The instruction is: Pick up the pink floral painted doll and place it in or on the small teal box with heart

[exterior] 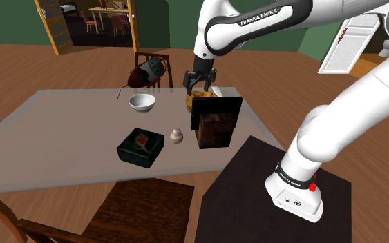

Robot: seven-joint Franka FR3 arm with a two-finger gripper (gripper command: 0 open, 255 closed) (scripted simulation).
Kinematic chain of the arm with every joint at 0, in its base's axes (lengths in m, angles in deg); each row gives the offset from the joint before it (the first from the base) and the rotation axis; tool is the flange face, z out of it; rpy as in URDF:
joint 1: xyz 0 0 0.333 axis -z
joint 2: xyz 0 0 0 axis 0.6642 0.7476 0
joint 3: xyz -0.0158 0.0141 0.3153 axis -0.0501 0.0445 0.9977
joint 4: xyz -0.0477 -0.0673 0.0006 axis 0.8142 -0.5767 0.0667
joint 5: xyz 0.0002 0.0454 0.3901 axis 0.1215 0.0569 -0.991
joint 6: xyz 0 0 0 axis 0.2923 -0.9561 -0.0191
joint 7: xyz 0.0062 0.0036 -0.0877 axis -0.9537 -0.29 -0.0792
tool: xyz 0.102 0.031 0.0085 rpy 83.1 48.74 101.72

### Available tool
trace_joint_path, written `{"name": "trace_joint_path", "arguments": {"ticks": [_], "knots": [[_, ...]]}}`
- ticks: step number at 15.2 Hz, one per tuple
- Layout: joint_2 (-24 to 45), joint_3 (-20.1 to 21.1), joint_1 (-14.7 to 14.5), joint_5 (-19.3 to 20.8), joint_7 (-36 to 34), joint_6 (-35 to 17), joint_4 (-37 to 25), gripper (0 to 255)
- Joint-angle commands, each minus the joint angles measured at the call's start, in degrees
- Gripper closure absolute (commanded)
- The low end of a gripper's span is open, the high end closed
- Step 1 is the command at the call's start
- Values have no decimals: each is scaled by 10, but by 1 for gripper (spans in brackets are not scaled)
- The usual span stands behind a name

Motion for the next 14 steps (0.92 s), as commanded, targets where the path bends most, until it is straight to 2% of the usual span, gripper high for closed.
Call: {"name": "trace_joint_path", "arguments": {"ticks": [1, 8, 14], "knots": [[43, 9, 4, 12, -18, -29, -8, 0], [193, 29, 12, 75, -92, -107, -50, 0], [328, 23, 5, 142, -162, -148, -114, 0]]}}
